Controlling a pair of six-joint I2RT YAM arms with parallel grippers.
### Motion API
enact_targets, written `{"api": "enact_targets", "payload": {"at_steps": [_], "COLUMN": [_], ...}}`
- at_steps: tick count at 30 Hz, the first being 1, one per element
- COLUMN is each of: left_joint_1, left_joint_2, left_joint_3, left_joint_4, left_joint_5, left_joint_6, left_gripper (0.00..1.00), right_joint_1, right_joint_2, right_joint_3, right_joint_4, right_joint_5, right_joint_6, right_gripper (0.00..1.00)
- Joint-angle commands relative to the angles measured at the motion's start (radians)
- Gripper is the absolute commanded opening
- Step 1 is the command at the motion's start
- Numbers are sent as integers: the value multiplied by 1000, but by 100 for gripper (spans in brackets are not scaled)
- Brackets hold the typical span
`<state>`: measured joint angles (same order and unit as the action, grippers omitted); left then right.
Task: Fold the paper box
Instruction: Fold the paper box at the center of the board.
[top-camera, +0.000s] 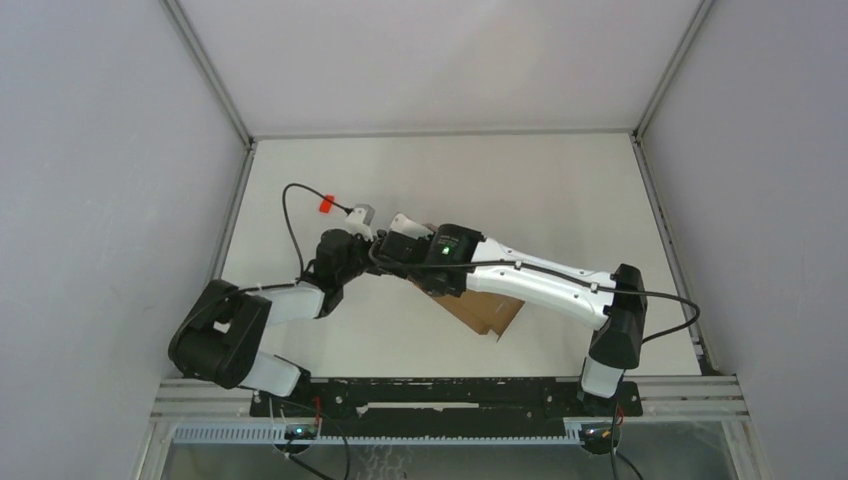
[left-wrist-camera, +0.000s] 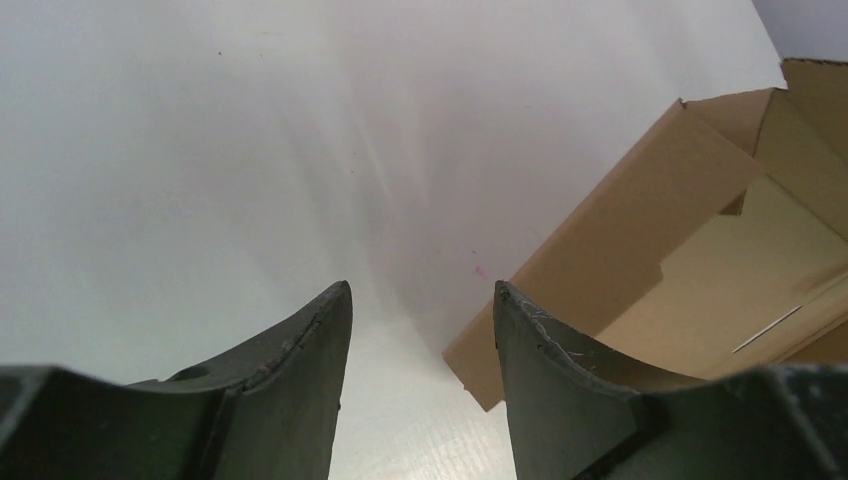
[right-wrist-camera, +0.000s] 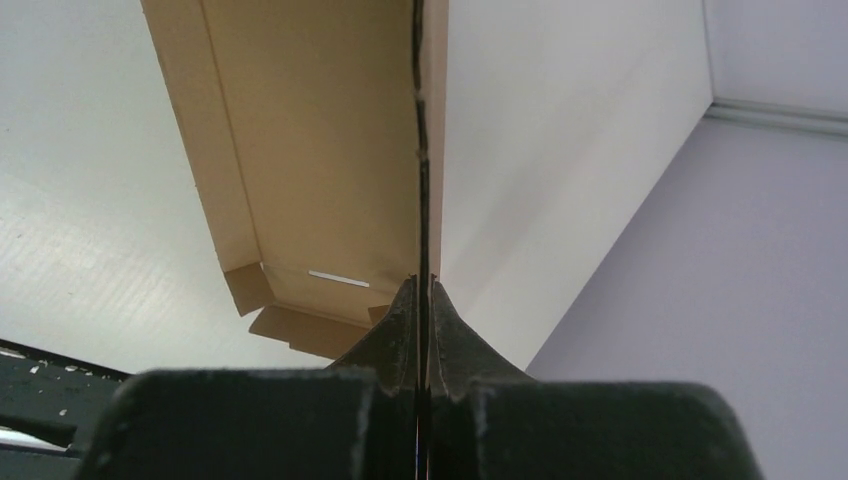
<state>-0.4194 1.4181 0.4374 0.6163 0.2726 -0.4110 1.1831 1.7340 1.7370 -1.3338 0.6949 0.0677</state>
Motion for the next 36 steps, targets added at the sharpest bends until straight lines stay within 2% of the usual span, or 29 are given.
{"api": "enact_targets", "payload": {"at_steps": [1,9,16,25,36], "left_joint_1": [-12,-12,-12,-15,-24], "left_joint_2": [70,145,129,163,259], "left_joint_3": [-17,-52,-112,-132,-131], "left_joint_4": [170,320,407,519,667], "left_joint_5": [19,56,76,81,122], "left_joint_6": [-17,-43,-65,-102,-147], "left_gripper": [59,60,60,60,62], "right_joint_1": [46,108,167,208,233], "right_joint_2": [32,84,164,209,243], "right_joint_3": [13,5,5,40,48], "right_joint_4": [16,3,-39,-110,-115], "right_joint_5": [104,208,375,437,430], "right_joint_6": [15,48,129,217,250], "right_gripper": [0,0,0,0,0]}}
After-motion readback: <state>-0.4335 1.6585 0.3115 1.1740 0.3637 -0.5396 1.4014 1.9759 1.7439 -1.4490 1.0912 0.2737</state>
